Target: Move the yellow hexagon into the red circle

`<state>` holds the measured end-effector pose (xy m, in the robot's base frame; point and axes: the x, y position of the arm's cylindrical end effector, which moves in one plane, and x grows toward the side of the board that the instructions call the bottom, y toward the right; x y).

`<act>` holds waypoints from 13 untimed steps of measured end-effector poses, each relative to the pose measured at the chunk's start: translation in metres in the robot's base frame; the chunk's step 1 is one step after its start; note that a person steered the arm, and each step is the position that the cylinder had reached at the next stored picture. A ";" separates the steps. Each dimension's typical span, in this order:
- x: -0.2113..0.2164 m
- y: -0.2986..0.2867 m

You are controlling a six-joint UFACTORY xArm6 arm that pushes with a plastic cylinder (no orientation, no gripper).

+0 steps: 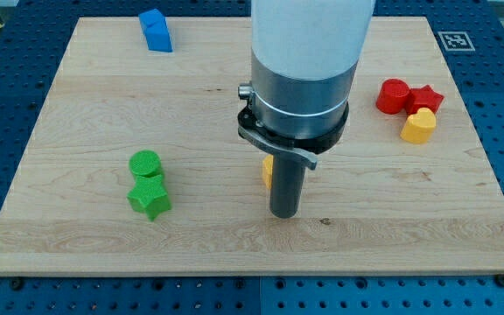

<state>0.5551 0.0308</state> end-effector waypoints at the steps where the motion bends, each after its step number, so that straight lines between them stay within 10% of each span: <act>1: -0.002 0.000; 13: -0.096 -0.005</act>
<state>0.4592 0.0256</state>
